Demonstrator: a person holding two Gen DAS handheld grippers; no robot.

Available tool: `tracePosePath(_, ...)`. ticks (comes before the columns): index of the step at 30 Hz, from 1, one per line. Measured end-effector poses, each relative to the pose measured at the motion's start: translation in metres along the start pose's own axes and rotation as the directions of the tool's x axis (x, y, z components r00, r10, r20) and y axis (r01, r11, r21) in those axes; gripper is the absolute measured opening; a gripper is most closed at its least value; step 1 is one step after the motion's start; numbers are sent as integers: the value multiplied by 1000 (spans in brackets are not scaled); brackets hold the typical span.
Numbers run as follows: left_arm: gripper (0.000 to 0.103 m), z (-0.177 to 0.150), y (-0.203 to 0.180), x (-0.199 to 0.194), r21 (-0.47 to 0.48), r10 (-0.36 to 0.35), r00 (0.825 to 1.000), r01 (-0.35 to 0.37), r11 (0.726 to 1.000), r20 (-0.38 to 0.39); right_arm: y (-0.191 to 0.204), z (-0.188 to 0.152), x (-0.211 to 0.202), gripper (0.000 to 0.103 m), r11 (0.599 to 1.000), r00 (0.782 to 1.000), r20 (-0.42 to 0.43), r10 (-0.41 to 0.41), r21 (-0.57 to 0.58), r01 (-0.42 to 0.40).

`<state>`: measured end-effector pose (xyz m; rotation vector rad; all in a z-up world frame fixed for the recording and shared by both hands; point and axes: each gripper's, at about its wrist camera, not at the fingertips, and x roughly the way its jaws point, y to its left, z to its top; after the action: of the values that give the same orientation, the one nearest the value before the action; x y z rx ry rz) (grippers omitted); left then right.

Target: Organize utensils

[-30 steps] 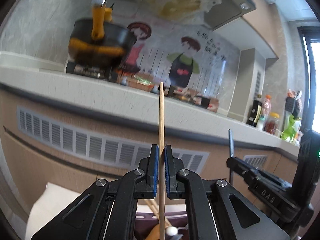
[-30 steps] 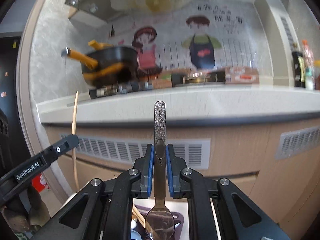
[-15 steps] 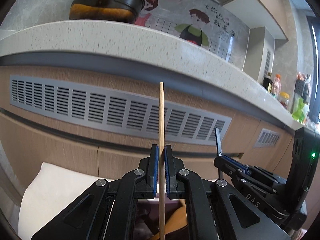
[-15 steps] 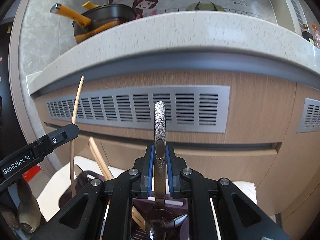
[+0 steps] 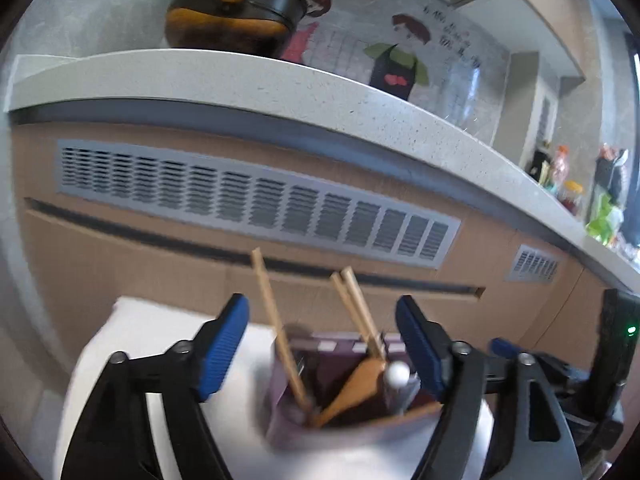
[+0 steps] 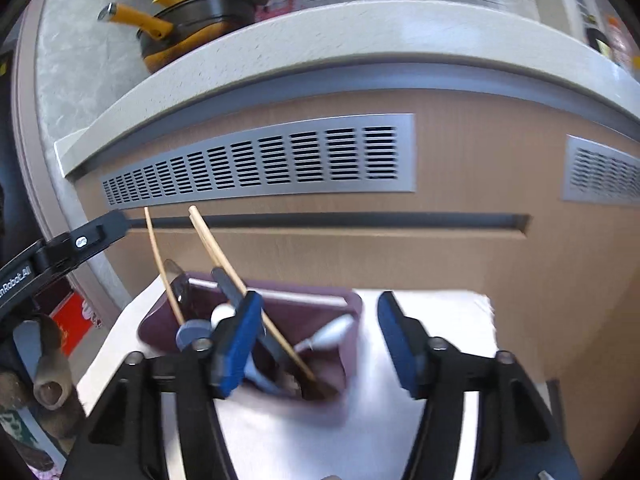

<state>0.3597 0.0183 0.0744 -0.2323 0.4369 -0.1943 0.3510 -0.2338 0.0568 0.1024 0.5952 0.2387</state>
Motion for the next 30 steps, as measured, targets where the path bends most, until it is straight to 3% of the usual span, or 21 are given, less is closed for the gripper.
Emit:
tracePosePath(7,103,-42,-18,-74,81,59,998,-56,995,-30,7,-28,-76,80,999,999,2,-33,37,33)
tracePosePath(9,103,-57,-23,-89,112,64,997,-58,992,-50,17,-36,-92,89,998,998,6,-58,15,58)
tracePosePath(13,103,-90,-29,-118,144,89,993,-76,987,-84,28,-66,-122,93,995,995,6,-96,11,96)
tracePosePath(19,103,-134,-36,-149,172,115,990,-101,980,-76,44,-116,-148,95,986,986,7,-167,-12,167)
tracePosePath(23,103,-151,-43,-165,214,170,983,-151,965,-74,52,-136,-164,97,977,977,39,-211,-13,212)
tracePosePath(30,103,-162,-47,-182,196,152,984,-132,972,-91,53,-147,-176,99,976,975,45,-217,4,217)
